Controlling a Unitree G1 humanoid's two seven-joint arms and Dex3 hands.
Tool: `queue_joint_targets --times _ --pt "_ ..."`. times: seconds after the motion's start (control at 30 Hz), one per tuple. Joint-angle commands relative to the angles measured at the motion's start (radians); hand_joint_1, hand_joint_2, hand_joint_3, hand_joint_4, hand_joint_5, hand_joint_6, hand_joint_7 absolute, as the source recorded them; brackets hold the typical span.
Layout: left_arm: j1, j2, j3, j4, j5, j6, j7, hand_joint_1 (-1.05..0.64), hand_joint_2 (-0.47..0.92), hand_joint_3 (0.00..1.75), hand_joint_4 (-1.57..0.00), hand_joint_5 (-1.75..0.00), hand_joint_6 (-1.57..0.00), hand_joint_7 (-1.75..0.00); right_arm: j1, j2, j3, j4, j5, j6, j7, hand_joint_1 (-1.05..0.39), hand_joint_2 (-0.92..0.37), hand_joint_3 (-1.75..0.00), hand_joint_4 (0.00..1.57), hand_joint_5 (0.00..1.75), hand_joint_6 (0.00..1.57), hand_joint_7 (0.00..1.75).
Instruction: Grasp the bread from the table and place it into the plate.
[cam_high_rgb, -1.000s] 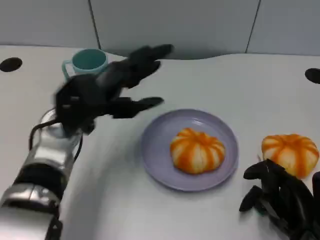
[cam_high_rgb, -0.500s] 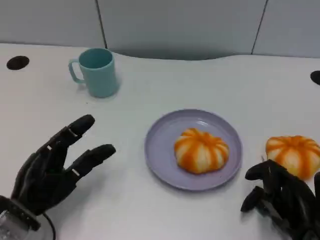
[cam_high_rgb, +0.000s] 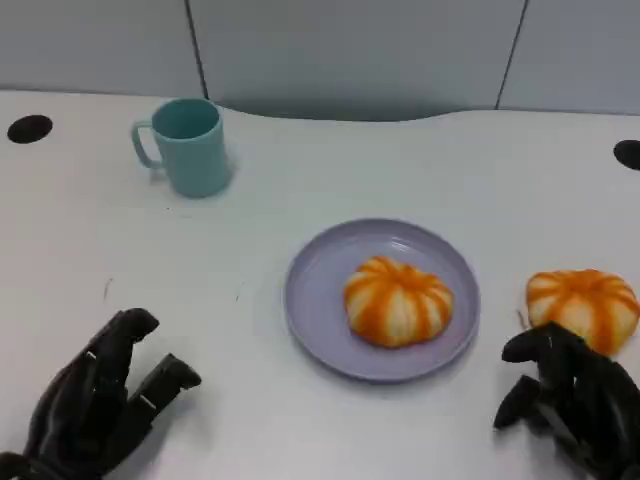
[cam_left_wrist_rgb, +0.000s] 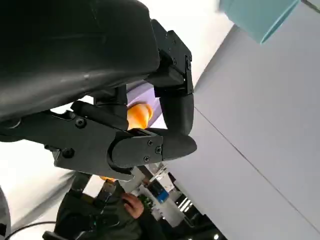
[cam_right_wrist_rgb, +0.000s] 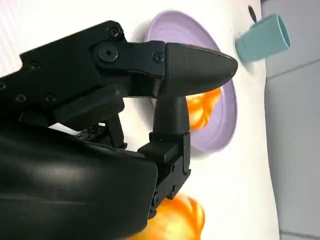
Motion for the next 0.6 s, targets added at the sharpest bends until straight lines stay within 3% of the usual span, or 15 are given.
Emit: queue_joint_targets --times 0.03,0.43,0.6 --pt "0.02 0.001 -0.009 -0.02 0.032 -0.005 0.047 -0.45 0.92 0.41 -0.53 -1.75 -0.32 -1.65 0.01 -0.013 -0.019 -0.022 0.007 0.031 -0.02 -0.35 -0.92 -0.58 0.6 1.75 0.39 1.7" --pt "0.004 -0.004 -0.008 0.025 0.062 -0.022 0.069 -0.43 0.92 0.34 -0.49 -1.75 -0.29 -1.63 0.0 -0.013 -0.035 0.01 0.029 0.012 0.001 -0.35 -0.92 -0.56 0.63 1.75 0.41 1.71" --pt "0.001 -0.005 -0.005 0.031 0.065 -0.023 0.07 -0.44 0.92 0.34 -0.49 -1.75 -0.27 -1.7 -0.001 -0.012 -0.04 0.012 0.043 0.016 0.008 -0.35 -0.92 -0.56 0.65 1.75 0.42 1.71"
